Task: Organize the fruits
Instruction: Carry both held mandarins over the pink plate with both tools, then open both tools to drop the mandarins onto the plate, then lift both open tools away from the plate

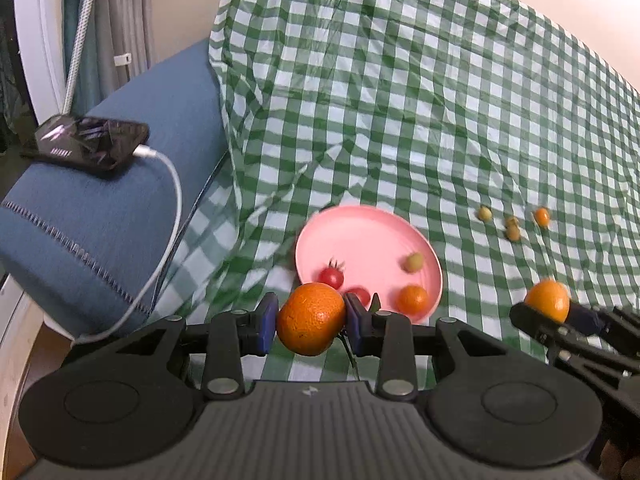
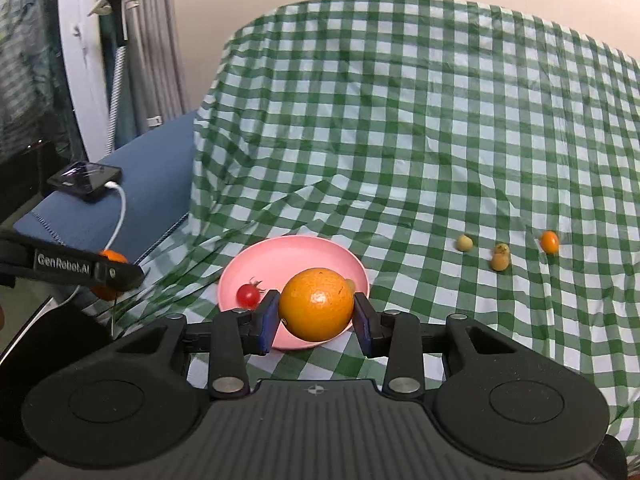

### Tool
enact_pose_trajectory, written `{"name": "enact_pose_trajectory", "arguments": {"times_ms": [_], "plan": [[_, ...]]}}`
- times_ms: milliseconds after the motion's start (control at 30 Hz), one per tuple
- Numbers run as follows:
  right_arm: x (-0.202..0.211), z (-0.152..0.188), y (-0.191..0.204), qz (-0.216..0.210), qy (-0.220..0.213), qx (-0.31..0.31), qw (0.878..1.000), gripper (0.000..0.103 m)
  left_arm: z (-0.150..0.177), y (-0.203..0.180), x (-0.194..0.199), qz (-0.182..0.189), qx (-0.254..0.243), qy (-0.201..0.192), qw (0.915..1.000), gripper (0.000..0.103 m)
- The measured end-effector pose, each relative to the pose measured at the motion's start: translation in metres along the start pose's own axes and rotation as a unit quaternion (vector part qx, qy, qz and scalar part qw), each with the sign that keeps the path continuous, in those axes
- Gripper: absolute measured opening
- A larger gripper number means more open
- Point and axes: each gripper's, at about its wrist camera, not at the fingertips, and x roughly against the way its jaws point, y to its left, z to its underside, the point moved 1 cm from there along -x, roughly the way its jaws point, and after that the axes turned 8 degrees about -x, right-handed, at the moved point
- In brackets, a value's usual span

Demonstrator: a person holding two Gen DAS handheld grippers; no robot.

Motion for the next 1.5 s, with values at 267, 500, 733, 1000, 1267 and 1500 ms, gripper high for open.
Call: {"name": "enact_pose_trajectory", "arguments": {"times_ms": [267,500,733,1000,1267,1500], "plan": [[-0.05,-0.006,0.004,0.0,0.017,0.01,1.0,0.04,-0.029,-0.012,-0.055,0.005,-0.012,0.019,0.9997,0.039],[-0.098,-0.002,0.007,-0.001,0.051,0.019,0.999,0.04,-0.037,-0.023,-0.11,0.007,-0.032,0.055,0.998,0.039],[-0.14,0.006,0.008,0.001,0.087,0.03,0.996,0.04,-0.037,-0.028,-0.156,-0.005,-0.064,0.08,0.9947,0.039],[-0.172,0.005,0.01,0.001,0.109,0.038,0.993,0.04,-0.04,-0.029,-0.186,-0.012,-0.086,0.081,0.9929,0.061],[-0.152,-0.016,0.019,0.004,0.073,0.054,0.996,0.09,-0.055,-0.037,-0.147,-0.046,-0.131,-0.006,0.9903,0.103],[-0.087,-0.008,0.021,0.011,0.07,0.037,0.997,0.099,-0.024,-0.024,-0.091,-0.055,-0.099,0.012,0.9935,0.103]]}}
